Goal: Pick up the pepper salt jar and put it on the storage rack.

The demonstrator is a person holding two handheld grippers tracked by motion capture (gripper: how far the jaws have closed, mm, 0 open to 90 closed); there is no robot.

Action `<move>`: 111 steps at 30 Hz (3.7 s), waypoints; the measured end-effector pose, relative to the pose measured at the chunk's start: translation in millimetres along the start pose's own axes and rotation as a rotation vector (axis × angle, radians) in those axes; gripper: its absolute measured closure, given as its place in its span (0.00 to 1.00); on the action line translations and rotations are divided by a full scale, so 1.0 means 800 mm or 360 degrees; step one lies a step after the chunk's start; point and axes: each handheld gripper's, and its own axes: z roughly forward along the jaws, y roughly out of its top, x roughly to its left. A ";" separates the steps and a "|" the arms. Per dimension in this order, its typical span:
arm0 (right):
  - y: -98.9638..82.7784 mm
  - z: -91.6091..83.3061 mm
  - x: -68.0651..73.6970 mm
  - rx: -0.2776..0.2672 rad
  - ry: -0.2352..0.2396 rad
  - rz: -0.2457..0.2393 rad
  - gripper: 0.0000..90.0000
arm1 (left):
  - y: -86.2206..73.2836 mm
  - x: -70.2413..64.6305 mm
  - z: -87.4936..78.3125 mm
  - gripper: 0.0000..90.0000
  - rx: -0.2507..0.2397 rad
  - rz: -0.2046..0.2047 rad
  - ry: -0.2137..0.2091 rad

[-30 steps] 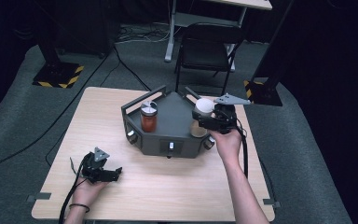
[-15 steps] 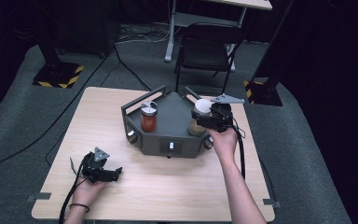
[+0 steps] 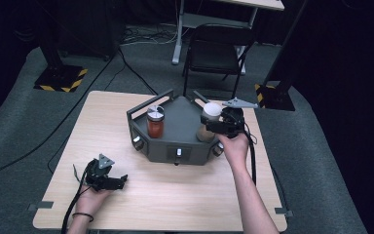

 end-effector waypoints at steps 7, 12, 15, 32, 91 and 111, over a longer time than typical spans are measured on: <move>-0.006 -0.011 0.008 -0.0019 -0.0012 -0.0034 0.10 | 0.000 0.000 0.000 0.04 0.0000 0.0000 0.0000; -0.018 -0.019 0.007 -0.0023 -0.0004 -0.0039 0.10 | 0.000 0.000 0.000 0.04 0.0000 0.0000 0.0000; -0.026 -0.022 0.003 -0.0016 -0.0006 -0.0042 0.10 | 0.000 0.000 0.000 0.04 0.0000 0.0000 0.0001; -0.099 -0.040 -0.031 0.0001 0.0003 0.0046 0.09 | 0.000 0.000 0.000 0.04 -0.0001 0.0000 0.0001; -0.238 -0.045 -0.061 0.0160 -0.0023 0.0247 0.09 | 0.000 -0.001 0.000 0.04 -0.0002 -0.0002 0.0005; -0.256 -0.033 -0.053 0.0239 0.0024 0.0244 0.09 | -0.001 -0.002 0.000 0.04 -0.0005 -0.0007 0.0007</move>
